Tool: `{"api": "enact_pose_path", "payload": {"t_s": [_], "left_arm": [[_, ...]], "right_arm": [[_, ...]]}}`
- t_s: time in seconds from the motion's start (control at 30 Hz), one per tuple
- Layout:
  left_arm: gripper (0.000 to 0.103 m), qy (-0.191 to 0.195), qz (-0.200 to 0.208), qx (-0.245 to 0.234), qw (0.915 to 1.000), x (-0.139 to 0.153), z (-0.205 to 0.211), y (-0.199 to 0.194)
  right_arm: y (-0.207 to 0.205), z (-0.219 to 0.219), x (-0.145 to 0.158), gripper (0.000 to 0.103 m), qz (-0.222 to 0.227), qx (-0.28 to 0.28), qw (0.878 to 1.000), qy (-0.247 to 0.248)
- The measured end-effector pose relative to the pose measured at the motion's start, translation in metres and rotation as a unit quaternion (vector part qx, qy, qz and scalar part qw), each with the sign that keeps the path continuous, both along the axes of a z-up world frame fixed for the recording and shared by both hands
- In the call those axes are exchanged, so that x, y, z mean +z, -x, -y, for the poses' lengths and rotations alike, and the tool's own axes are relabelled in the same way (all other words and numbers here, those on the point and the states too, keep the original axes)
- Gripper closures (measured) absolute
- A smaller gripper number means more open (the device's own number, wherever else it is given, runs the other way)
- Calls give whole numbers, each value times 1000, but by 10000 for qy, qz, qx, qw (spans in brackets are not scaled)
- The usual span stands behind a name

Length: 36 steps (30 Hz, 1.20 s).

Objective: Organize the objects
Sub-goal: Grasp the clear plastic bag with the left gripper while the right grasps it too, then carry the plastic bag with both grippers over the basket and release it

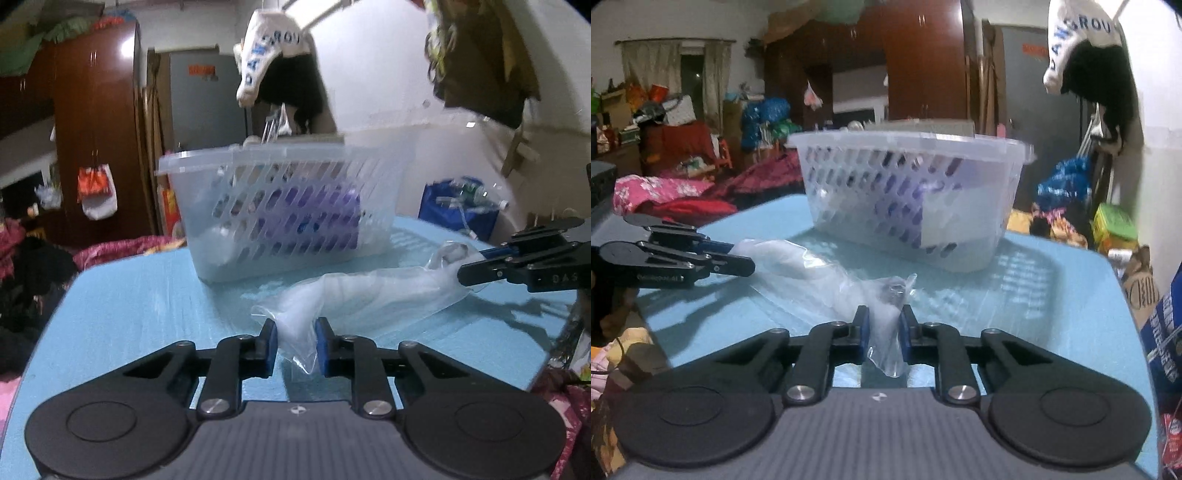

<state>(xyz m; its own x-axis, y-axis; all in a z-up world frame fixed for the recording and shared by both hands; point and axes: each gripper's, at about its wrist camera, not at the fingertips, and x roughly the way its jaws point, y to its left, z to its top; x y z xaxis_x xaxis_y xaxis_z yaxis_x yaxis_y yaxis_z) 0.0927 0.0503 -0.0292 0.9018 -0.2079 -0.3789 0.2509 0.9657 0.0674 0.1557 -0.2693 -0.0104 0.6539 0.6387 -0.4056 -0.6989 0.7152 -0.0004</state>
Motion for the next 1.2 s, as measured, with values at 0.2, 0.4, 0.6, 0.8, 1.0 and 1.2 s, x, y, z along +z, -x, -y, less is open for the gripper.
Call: {"api": "enact_pose_path", "payload": {"t_s": [0.2, 0.4, 0.6, 0.8, 1.0, 1.2], "left_arm": [[78, 8, 661, -79, 9978, 16, 0, 31], [78, 4, 1242, -118, 9922, 32, 4, 55], [78, -22, 1626, -91, 9867, 50, 8, 67], [78, -18, 1895, -76, 9818, 68, 9, 70], [78, 38, 2022, -9, 9793, 91, 5, 53], [78, 86, 2002, 117, 9796, 125, 1, 12]], "right_arm": [[17, 10, 16, 85, 469, 140, 9983, -330], [34, 11, 33, 85, 1004, 209, 9936, -465], [38, 9, 56, 85, 1327, 322, 9890, -576], [34, 6, 75, 85, 1510, 398, 9856, -649], [24, 0, 95, 85, 1619, 418, 9838, -648], [-2, -10, 118, 86, 1583, 292, 9850, -619]]}}
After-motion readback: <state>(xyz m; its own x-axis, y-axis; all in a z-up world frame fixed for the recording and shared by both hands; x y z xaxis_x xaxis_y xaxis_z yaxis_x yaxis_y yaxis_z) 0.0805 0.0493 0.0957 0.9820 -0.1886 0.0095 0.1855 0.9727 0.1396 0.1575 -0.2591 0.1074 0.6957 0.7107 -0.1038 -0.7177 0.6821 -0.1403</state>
